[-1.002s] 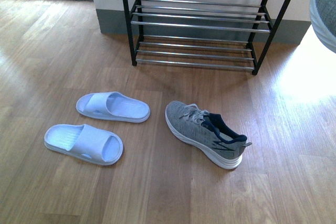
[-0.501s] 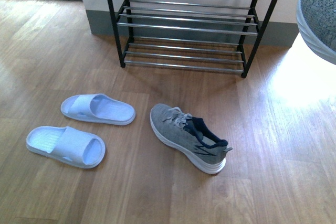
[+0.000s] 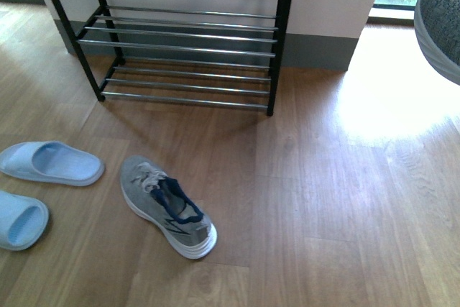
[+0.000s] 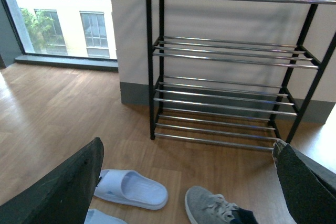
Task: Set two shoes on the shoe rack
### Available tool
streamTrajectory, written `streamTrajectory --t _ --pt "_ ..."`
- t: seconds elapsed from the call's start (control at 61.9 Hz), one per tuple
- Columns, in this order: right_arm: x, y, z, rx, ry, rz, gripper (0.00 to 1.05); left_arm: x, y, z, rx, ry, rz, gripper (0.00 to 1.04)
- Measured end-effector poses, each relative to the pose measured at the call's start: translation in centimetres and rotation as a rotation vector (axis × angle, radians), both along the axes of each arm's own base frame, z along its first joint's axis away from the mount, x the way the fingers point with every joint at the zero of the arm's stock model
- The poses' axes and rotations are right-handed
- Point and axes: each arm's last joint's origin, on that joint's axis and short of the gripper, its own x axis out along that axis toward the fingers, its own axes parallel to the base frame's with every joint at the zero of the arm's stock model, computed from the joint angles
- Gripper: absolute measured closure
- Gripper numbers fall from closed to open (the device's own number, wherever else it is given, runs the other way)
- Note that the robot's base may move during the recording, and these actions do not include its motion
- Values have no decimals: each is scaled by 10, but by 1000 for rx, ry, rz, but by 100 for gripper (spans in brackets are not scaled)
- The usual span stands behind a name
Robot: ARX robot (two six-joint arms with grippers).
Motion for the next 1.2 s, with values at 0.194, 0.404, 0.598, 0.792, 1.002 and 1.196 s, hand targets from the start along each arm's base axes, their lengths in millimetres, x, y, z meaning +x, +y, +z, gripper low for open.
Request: streamTrajectory --t 0.194,0.404,0.598,0.792,1.002,1.196 --pt "0 -2 0 -4 2 -18 103 0 0 0 0 0 -2 9" --pt "0 -1 0 4 -1 -1 103 0 0 0 -4 3 7 9" --pt "0 -1 0 2 -1 -5 103 27 1 -16 -186 433 356 9" --pt "0 -1 0 2 -1 -5 103 97 -3 -50 -291 576 297 9" --pt "0 -1 0 2 -1 -5 103 142 -9 -118 -364 773 278 9" --pt "0 -1 0 2 -1 -5 103 170 -15 -178 -434 914 269 9"
